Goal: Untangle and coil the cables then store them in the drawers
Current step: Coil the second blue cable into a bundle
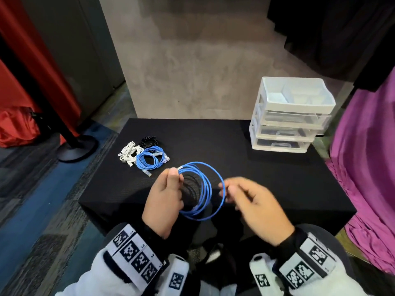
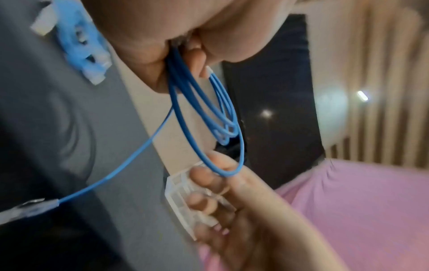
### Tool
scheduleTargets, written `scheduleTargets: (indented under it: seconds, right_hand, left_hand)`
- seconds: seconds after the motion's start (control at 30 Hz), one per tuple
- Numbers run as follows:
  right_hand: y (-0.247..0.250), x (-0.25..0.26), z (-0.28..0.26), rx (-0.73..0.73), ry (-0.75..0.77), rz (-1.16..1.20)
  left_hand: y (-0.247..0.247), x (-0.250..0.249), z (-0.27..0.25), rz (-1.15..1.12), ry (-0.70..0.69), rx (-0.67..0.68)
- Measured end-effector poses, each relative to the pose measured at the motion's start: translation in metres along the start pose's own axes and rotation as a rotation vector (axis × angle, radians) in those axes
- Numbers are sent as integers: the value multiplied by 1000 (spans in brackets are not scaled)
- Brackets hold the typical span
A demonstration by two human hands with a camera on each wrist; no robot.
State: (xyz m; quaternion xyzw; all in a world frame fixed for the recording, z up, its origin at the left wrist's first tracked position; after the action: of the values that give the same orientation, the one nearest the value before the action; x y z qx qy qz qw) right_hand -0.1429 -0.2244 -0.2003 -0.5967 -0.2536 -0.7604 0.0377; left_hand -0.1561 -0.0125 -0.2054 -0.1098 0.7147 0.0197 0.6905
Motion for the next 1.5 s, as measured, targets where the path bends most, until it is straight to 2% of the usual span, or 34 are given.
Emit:
scheduleTargets:
  seconds: [0.07, 0.1, 0.2, 0.3, 0.4, 0.5, 0.57, 0.73, 0.9, 0.97, 1.07, 1.17, 1.27, 1.4, 1.5]
  right_hand:
    - [20, 6, 8, -111, 29, -50]
    - [23, 9, 12, -86, 26, -85]
    - [13, 20, 20, 183, -9, -86]
    - [4, 32, 25, 333, 25, -115]
    - [9, 44, 33, 258, 68, -168]
    - [36, 51, 44, 19, 105, -142]
    - [55, 49, 47, -61, 75, -110]
    - [43, 37, 38, 158, -51, -102]
    - [-4, 23, 21, 360, -116, 104]
    - [-8, 22, 20, 327, -100, 126]
    - [1, 22, 25, 227, -61, 106]
    - [6, 22, 27, 194, -46, 110]
    - [4, 22, 24, 220, -43, 152]
    - [-1, 10, 17, 266, -100, 192]
    - [6, -12, 9, 312, -134, 52]
  left_hand:
    - [-7, -12, -4, 228, -131, 154]
    - [-13, -17, -7, 313, -184, 250]
    - [-31, -33, -19, 375, -260, 480]
    - [-35, -43, -24, 419, -308, 540]
    - [-30, -37, -22, 425, -253, 570]
    - [-26, -25, -21, 548, -238, 530]
    - [-22, -16, -19, 559, -213, 501]
    - [-5, -2, -12, 542, -189, 394]
    - [-17, -4, -14, 414, -162, 374]
    - [-22, -5, -15, 254, -93, 392]
    - [-26, -5, -19, -50, 63, 495]
    - [-27, -4, -22, -202, 162, 546]
    - [-27, -5, -21, -188, 167, 500]
    - [-22, -8, -14, -22, 83, 341]
    - [-8, -18, -5, 35, 11, 225]
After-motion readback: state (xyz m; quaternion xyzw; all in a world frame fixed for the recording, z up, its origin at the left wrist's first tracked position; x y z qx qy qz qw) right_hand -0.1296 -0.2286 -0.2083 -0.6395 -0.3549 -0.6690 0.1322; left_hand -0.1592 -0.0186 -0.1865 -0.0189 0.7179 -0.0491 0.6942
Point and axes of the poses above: each hand's wrist, its own z-axis towards the middle knuckle, its own y-axis out of the back of the hand, x = y × z, the point moved 6 cm from there along z, towards the middle knuckle, and after that the axes turned 9 degrees about x, right-handed, at the moved point
